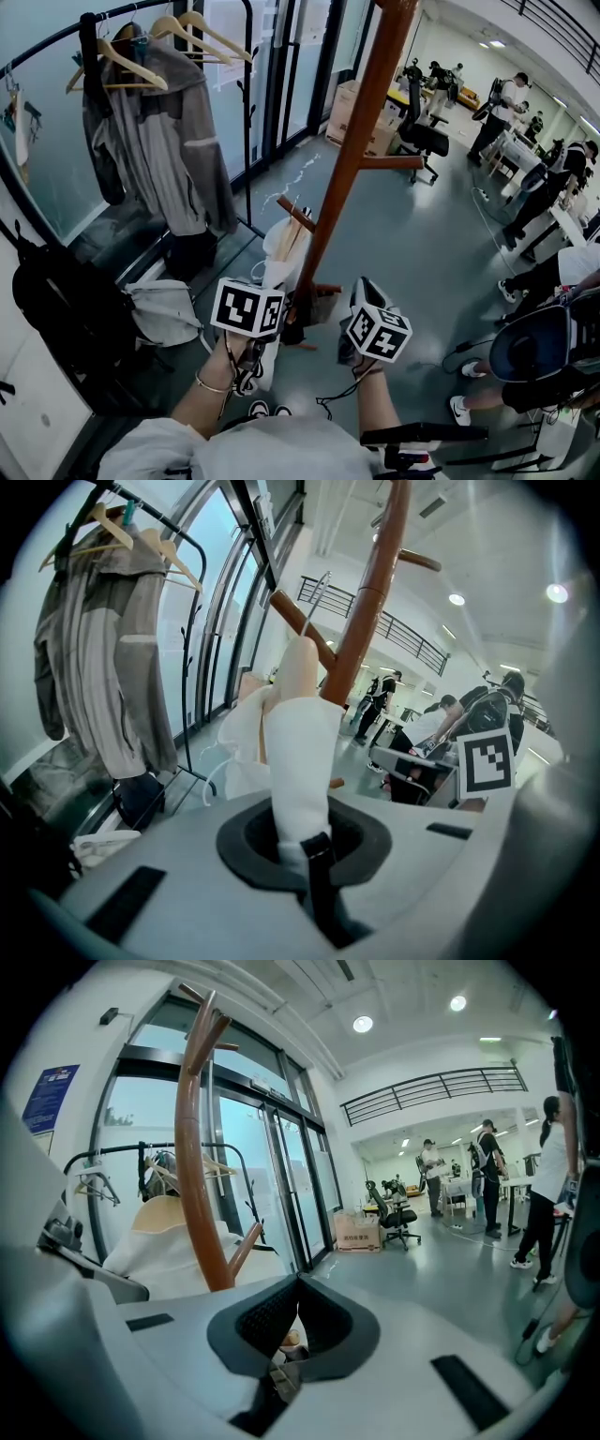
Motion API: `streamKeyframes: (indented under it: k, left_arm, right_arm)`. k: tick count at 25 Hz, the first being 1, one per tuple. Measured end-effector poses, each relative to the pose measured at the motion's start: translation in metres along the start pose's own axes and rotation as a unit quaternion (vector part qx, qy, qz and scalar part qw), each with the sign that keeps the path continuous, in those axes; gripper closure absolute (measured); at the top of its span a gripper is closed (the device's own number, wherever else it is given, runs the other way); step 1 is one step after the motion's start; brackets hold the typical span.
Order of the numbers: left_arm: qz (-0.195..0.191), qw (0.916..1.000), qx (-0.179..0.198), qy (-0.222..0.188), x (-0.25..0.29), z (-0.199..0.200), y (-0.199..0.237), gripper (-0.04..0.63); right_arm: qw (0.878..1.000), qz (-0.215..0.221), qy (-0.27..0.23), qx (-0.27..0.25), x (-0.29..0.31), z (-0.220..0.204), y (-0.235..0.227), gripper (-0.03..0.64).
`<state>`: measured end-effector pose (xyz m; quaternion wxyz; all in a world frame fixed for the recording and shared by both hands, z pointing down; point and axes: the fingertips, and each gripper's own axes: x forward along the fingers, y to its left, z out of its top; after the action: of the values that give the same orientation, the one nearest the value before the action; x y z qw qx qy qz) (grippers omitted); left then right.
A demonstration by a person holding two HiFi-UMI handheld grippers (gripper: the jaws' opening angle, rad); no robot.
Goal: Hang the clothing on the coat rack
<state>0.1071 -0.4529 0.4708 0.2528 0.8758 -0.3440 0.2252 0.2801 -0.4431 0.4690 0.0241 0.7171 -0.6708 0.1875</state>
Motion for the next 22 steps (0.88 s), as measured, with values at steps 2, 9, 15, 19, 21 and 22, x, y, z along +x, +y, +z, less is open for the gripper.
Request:
streamKeyframes:
  k: [2,9,15,19,21,22]
  left_arm:
    - [-0.001,1.0000,0.003,0.001,0.001,-0.001,-0.002,0.581]
    - [-0.002,0.9999,0.008,0.008,0.005,-0.005,-0.003,0.581]
    - [-0.003,0.9997,0.017,0.015,0.009,-0.009,-0.003,0.581]
    - [-0.006,0.9996,0.021,0.017,0.011,-0.011,-0.006,0.581]
    - [-0.008,0.9996,0.021,0.019,0.013,-0.013,-0.007,0.581]
    - [-0.008,0.9995,0.021,0.020,0.013,-0.013,-0.007,0.581]
  right_arm:
    - [1.000,0.001,0.002,0.000,0.000,-0.002,0.000,0.594]
    - [1.000,-0.001,0.008,-0.001,0.001,-0.005,-0.001,0.594]
    - [1.000,-0.001,0.013,-0.001,0.003,-0.009,0.001,0.594]
    - [1.000,-0.003,0.014,0.000,0.003,-0.010,0.000,0.594]
    - [1.000,-0.004,0.014,0.001,0.002,-0.011,-0.001,0.594]
    - [1.000,-0.005,0.015,0.001,0.002,-0.011,-0.002,0.594]
